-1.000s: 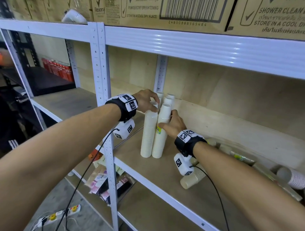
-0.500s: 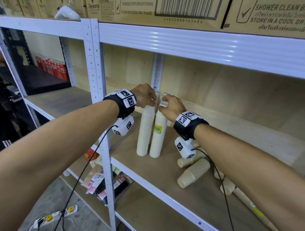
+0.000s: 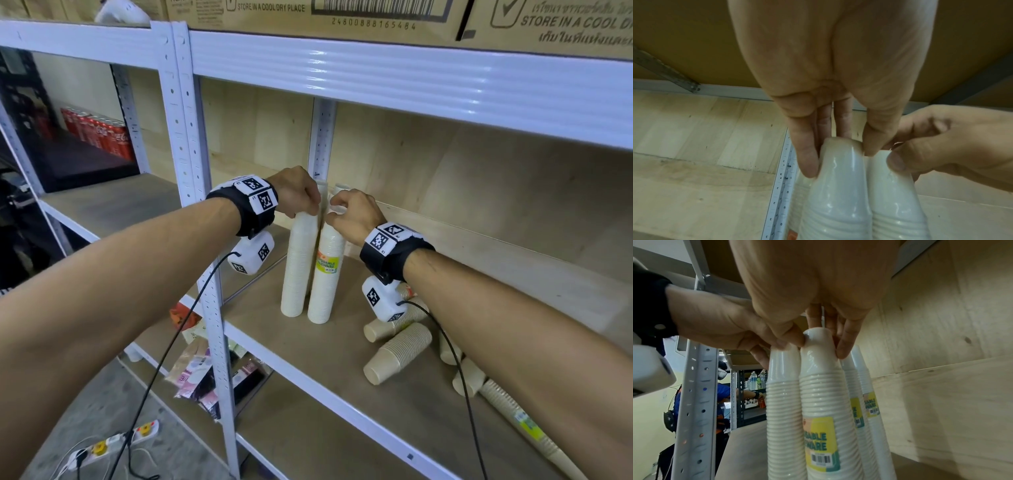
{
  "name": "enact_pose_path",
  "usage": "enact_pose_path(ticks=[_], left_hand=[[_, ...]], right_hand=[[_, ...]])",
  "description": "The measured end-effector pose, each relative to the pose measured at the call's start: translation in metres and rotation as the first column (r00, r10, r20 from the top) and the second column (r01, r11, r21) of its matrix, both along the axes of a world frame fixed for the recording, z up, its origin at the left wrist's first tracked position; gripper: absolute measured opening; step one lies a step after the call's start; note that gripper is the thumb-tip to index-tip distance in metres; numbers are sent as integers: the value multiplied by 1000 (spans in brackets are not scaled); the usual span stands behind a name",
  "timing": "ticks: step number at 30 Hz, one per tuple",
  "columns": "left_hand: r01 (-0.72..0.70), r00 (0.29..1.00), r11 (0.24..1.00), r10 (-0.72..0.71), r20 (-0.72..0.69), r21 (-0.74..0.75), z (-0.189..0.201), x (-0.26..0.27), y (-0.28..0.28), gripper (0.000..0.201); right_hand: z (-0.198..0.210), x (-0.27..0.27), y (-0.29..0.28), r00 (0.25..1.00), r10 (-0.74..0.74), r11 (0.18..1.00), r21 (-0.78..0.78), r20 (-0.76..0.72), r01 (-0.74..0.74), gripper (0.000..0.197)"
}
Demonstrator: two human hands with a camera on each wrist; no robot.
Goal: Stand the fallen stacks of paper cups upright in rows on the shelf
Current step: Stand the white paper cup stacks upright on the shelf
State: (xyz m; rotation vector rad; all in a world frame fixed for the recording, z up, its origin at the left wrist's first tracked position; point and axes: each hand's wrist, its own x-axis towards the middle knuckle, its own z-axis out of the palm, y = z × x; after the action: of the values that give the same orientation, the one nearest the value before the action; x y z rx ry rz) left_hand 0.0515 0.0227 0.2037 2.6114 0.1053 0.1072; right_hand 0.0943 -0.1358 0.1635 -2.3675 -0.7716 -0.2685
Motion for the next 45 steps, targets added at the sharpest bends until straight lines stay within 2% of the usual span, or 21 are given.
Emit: enact_pose_path(ticks=[2,6,10,13,18,23,26,29,33,41,45], left_hand=[[-15,1000,1000,16,-8,17,1,1,-2,25],[-52,998,992,57,-35,119,4,2,-5,41],[-23,998,992,30,-57,121,7,4,-7,25],[-6,997,993,15,-74,120,9,5,-7,24],[-75,994,987,86,-70,143,10,3,-7,40],[-20,995,995,29,-94,101,10,0,-7,27],[-10,997,997,16,-71,81,11,-1,-9,28],[-22,997,994,30,-68,108,12,-3,-10,39],[2,996,996,6,-94,92,12,-1,-8,27],[13,996,997,-7,-83,79,10,2,-6,27],[65,997,993,-61,-47,100,9,3,-7,27]], right_hand=[[0,0,0,1000,-6,1000,-2,-4,6,34],[0,-1,0,1000,-17,1000,-17,3,17,31],[0,-3,1,1000,-12,1000,-26,10,12,30],[-1,-2,0,1000,-14,1000,-18,4,14,29],[-2,-2,0,1000,-16,1000,1,-5,16,31],[-2,-2,2,1000,-31,1000,-4,-5,31,33],[-3,-1,2,1000,-31,1000,-3,0,31,31],[-4,-1,2,999,-33,999,9,5,32,29],[-4,-1,2,999,-33,999,5,0,33,30],[-3,-2,-1,999,-38,999,1,-16,38,38],[-3,-2,-1,999,-38,999,-5,-14,38,37]])
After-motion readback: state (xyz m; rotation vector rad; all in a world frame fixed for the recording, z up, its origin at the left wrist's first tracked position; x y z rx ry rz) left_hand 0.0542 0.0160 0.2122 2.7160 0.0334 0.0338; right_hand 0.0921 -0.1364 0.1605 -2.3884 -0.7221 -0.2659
